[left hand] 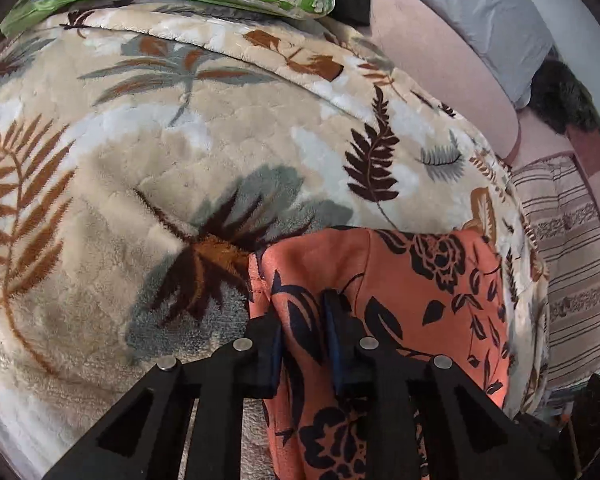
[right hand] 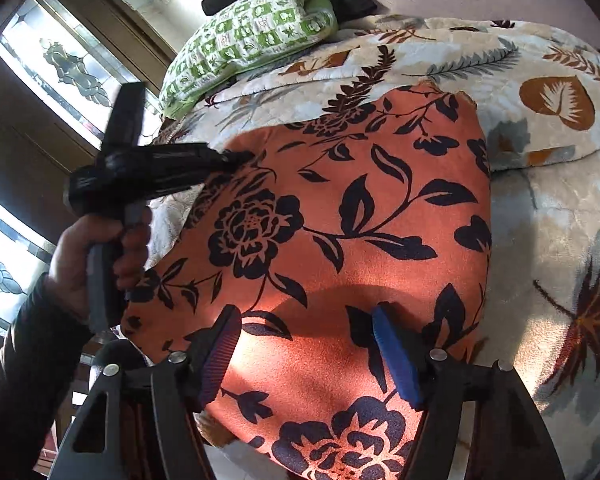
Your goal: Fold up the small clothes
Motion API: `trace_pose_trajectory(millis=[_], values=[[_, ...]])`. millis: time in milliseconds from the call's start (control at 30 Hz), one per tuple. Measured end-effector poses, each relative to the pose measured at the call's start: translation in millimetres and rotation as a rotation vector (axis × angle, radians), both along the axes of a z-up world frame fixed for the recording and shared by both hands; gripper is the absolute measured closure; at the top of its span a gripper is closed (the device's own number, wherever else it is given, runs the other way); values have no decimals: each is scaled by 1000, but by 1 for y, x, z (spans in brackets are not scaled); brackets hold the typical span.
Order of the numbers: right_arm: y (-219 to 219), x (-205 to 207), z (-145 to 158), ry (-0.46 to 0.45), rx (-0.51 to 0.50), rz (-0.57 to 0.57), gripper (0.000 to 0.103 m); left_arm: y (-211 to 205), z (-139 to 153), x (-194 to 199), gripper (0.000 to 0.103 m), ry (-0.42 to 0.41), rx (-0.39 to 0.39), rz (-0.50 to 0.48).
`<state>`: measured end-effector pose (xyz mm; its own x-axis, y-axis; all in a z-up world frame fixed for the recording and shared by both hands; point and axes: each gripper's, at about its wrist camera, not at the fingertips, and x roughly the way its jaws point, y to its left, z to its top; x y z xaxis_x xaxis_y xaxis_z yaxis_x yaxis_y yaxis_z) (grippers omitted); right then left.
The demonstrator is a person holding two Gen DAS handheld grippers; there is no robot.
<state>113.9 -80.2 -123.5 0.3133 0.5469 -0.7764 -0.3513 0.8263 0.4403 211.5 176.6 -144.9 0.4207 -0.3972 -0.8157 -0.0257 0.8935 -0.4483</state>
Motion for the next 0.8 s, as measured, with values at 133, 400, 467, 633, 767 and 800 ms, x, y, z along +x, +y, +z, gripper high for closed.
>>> trace_pose_trajectory(millis=[133, 400, 467, 633, 767, 800], values=[[-5, 0, 0, 9, 29, -11, 29, -9, 30, -22, 66, -84, 100, 2], [2, -1, 2, -1, 11, 13, 20, -17, 62, -101, 38, -145, 185, 71], [1, -1, 4, 10, 18, 5, 20, -20, 62, -120, 38, -135, 197, 78], [-6, -2, 10, 35, 42, -24, 20, -32, 56, -147, 38, -118, 268, 83], [-15, -7, 18, 31, 64, -57, 20, -37, 57, -156, 38, -117, 324, 80], [-17, -8, 21, 26, 65, -68, 20, -37, 59, -158, 38, -120, 331, 81]])
